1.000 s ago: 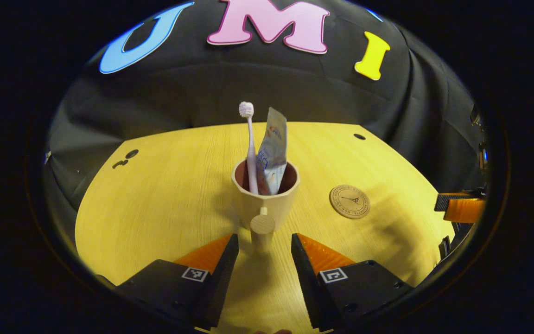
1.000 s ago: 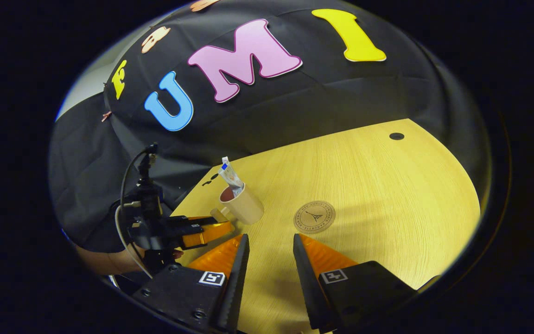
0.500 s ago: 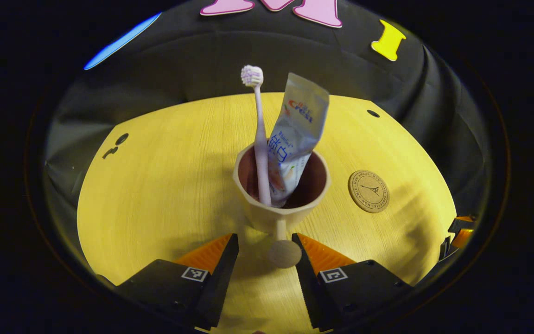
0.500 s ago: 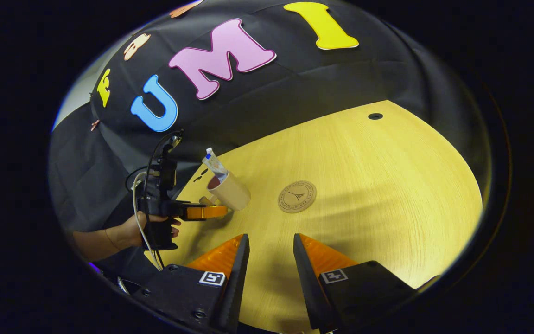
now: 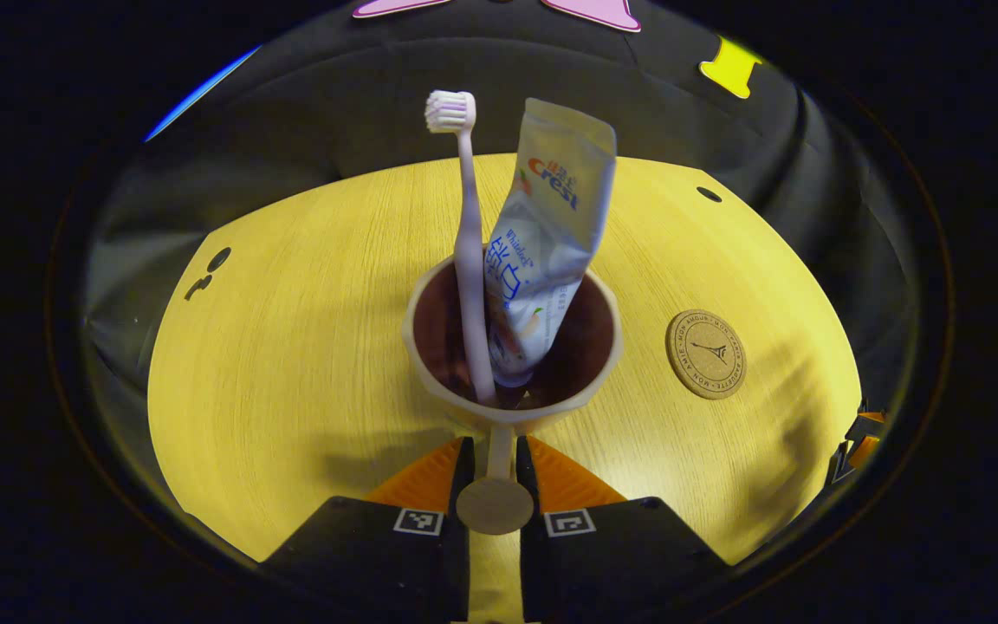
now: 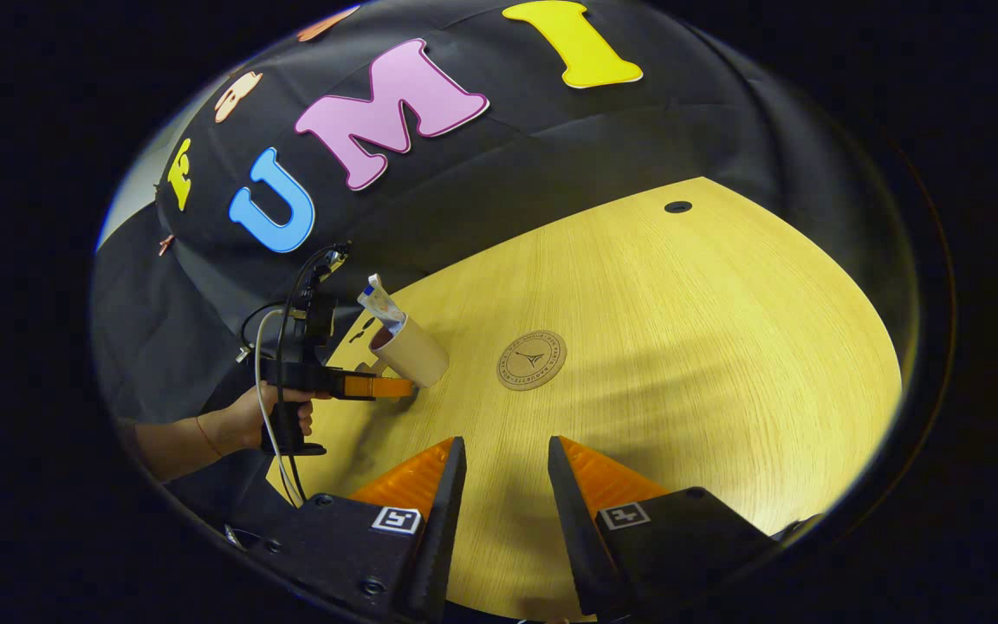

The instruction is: Put the toothbrush and toothpaste on the desktop into the cup, then pick up the cup and place it on the coaster on the desktop.

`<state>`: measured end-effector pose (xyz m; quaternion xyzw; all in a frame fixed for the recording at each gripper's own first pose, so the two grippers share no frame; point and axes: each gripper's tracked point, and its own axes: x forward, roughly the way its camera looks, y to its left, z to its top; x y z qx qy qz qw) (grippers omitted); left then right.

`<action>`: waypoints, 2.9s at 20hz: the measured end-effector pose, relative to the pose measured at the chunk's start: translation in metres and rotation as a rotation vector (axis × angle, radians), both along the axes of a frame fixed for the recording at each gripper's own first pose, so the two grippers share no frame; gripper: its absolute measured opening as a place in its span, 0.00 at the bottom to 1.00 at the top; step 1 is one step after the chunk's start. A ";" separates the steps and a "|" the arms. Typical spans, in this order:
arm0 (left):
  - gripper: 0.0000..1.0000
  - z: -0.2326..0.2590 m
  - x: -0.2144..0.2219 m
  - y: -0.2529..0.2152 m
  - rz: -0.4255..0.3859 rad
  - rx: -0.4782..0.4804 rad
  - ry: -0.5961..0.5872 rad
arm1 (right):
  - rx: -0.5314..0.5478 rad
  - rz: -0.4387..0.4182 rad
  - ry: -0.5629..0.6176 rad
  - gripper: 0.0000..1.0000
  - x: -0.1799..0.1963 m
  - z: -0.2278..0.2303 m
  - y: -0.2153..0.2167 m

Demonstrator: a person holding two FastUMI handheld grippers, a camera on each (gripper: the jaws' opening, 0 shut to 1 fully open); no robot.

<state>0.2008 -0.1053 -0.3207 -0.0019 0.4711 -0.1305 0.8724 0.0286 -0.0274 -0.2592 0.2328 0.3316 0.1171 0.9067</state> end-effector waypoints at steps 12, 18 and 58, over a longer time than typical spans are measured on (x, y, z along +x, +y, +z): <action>0.19 0.021 0.001 -0.016 -0.041 0.010 -0.104 | 0.001 -0.020 0.000 0.59 -0.004 0.000 -0.010; 0.19 0.045 -0.006 -0.069 -0.145 -0.037 -0.158 | -0.005 -0.058 -0.001 0.59 -0.007 0.002 -0.022; 0.76 0.107 -0.056 -0.090 -0.242 0.007 -0.358 | 0.001 -0.133 -0.022 0.59 0.002 0.046 -0.023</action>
